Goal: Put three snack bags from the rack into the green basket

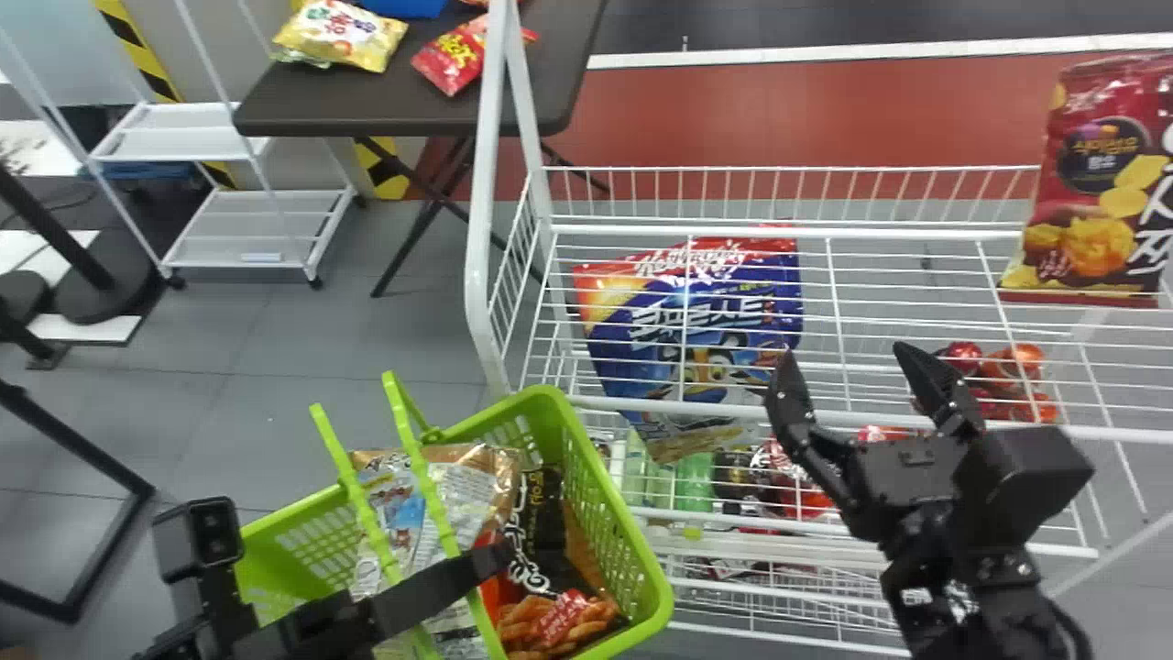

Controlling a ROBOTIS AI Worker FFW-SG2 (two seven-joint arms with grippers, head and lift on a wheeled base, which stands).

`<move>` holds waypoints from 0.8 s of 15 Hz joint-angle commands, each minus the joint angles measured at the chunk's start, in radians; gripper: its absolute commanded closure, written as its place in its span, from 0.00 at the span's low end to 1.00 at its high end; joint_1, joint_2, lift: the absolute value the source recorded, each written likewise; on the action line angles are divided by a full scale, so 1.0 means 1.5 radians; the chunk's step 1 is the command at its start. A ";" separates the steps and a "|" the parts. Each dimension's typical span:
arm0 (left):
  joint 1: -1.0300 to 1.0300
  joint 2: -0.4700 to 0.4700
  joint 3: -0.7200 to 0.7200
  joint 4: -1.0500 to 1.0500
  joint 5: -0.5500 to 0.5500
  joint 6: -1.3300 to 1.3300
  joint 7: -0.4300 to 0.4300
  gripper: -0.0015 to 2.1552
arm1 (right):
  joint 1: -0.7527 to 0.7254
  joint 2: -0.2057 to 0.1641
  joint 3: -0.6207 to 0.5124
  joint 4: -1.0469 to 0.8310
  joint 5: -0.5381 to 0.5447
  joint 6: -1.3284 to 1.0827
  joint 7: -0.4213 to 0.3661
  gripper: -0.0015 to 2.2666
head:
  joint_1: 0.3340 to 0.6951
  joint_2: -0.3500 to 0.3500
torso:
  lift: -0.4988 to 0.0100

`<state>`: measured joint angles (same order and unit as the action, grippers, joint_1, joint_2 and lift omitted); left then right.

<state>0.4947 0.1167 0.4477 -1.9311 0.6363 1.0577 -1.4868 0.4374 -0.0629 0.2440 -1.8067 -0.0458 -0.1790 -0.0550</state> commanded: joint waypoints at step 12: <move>0.025 -0.005 0.016 -0.006 -0.002 0.000 0.003 1.00 | 0.106 0.020 -0.065 0.002 0.016 -0.120 0.011 0.04 | 1.00 0.59 | 0.98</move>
<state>0.5270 0.1089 0.4710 -1.9379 0.6336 1.0578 -1.4817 0.5953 -0.0303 0.1471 -1.8068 -0.0191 -0.3574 -0.0381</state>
